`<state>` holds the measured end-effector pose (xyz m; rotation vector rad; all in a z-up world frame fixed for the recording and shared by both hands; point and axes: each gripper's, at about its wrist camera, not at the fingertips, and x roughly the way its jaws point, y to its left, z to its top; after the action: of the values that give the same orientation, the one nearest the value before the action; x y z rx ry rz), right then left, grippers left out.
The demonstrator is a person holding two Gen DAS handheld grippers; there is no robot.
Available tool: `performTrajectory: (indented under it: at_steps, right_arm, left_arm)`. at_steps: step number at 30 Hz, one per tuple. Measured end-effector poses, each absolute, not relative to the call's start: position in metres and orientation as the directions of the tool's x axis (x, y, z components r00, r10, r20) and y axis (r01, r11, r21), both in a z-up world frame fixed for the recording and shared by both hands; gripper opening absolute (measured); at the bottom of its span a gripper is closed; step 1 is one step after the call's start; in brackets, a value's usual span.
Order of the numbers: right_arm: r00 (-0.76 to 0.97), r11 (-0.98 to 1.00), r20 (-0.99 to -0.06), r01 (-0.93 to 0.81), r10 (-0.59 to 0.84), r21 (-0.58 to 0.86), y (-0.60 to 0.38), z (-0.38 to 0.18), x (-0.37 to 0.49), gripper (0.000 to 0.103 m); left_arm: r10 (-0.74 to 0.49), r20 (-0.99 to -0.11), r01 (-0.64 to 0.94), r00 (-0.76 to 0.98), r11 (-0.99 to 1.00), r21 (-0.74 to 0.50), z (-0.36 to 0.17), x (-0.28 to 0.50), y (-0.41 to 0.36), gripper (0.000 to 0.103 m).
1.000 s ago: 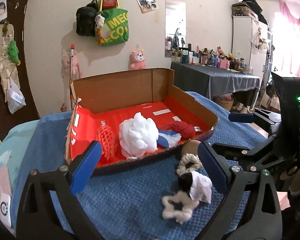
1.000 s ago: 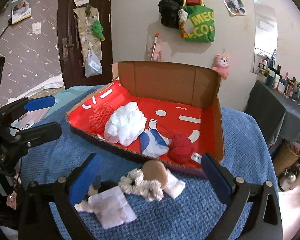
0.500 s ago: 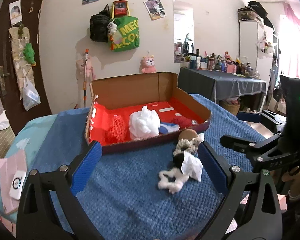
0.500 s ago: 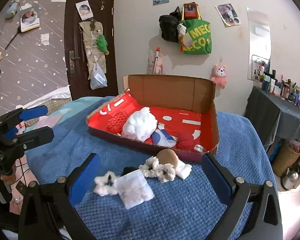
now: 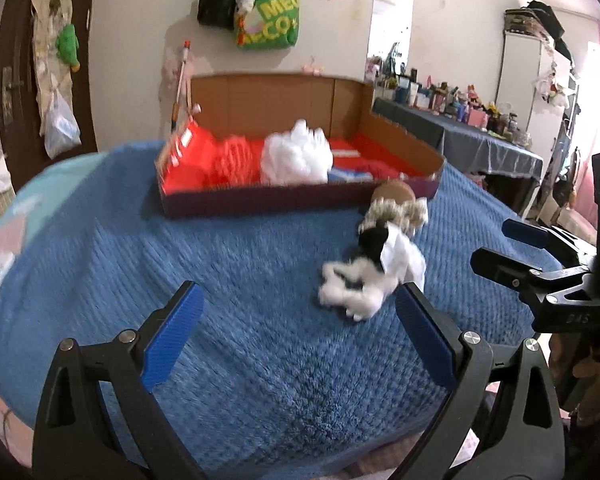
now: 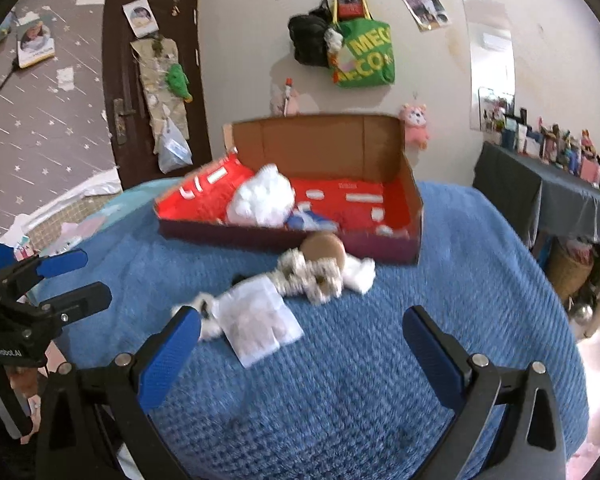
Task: Organize soft objects
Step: 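Lift both tools out of the box toward the items on the blanket, then grasp white fluffy star with left tool while right tool grasps white paper sachet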
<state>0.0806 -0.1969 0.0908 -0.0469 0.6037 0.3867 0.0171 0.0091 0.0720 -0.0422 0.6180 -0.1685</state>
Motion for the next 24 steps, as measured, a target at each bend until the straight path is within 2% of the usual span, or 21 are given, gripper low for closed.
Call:
performTrajectory:
  at_steps: [8, 19, 21, 24]
  right_arm:
    - [0.710, 0.917, -0.606, -0.388, 0.359, 0.088, -0.191, 0.065, 0.089, 0.103]
    - [0.593, 0.843, -0.664, -0.527, 0.455, 0.108, -0.183, 0.055, 0.112, 0.103]
    - [0.584, 0.829, -0.673, -0.554, 0.453, 0.077, -0.178, 0.054, 0.116, 0.102]
    - [0.559, 0.805, -0.688, -0.590, 0.463, 0.063, -0.171, 0.052, 0.123, 0.096]
  left_arm:
    - [-0.238, -0.625, 0.204, 0.744, 0.971, -0.128, 0.051, 0.037, 0.002, 0.098]
    - [-0.295, -0.692, 0.337, 0.659, 0.938, -0.080, 0.046, 0.065, -0.020, 0.096]
    - [-0.295, -0.698, 0.353, 0.652, 0.933, -0.064, 0.047, 0.070, -0.022, 0.090]
    - [-0.302, -0.717, 0.379, 0.628, 0.924, -0.057, 0.046, 0.078, -0.025, 0.081]
